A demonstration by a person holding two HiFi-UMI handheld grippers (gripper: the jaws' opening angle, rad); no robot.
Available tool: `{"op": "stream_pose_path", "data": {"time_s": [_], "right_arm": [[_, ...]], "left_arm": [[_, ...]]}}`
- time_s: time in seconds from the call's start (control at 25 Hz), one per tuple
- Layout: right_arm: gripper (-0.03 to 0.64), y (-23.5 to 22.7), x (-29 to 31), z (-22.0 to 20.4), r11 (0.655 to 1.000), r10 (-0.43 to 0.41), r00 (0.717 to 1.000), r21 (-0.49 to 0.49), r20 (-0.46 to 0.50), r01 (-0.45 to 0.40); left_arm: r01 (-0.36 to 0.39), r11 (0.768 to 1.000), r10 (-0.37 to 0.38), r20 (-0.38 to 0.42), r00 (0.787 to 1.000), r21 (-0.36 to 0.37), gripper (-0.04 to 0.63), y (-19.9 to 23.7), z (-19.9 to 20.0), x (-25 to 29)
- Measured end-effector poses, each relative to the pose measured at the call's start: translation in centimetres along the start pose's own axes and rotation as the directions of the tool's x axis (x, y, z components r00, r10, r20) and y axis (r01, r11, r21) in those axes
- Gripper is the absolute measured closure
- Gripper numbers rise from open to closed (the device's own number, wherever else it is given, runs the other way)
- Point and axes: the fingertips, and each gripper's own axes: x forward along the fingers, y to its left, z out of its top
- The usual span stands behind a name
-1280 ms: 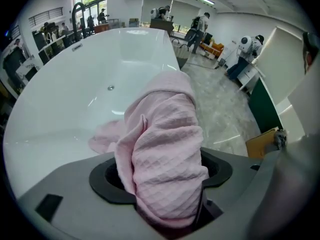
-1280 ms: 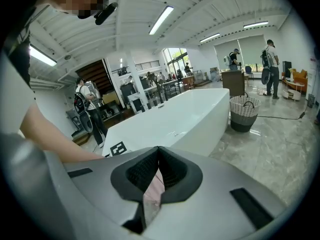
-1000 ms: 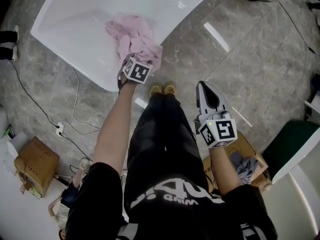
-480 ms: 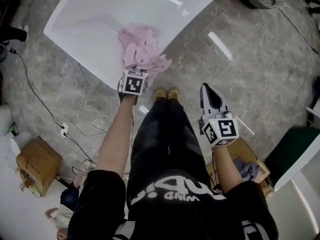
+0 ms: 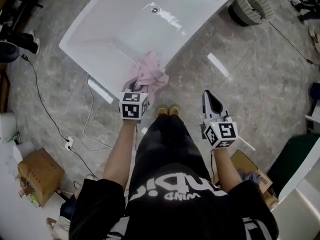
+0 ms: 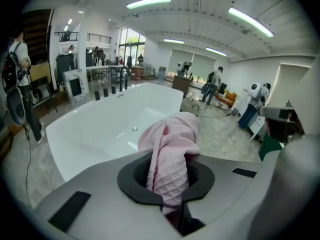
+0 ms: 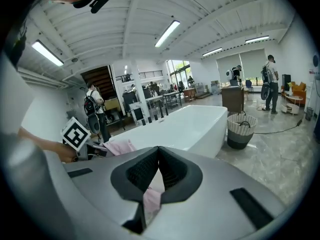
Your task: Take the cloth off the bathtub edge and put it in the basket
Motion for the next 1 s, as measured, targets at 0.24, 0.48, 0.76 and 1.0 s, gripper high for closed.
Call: {"op": "stream_pose_path", "data": {"time_s": [0.24, 0.48, 0.76, 1.0], "right_arm": [[0.603, -0.2, -2.6, 5.3, 0.999, -0.017, 0.997, -0.031, 0.081, 0.019], [0.603, 0.3, -4.3, 9.8, 0.997, -0.029, 0.986, -0.07, 0.162, 0.041], [0.603, 1.6, -6.3, 12.1, 0.995, -0.031, 0.977, -0.088, 0.209, 0.05], [0.603, 1.2, -7.8, 13.7, 0.992, -0.078, 0.964, -0.074, 0.253, 0.099]], "left_arm": [[0.003, 0.999, -0.015, 0.225, 0.974, 0.051, 0.549, -3.5, 11.5, -7.9], [0.01, 0.988, -0.089, 0.507, 0.857, 0.155, 0.549, -7.1, 24.9, -16.9], [0.042, 0.962, -0.224, 0.69, 0.688, 0.27, 0.549, -12.1, 35.6, -26.7], [0.06, 0.938, -0.311, 0.748, 0.587, 0.342, 0.549, -15.0, 40.7, -31.7]]}}
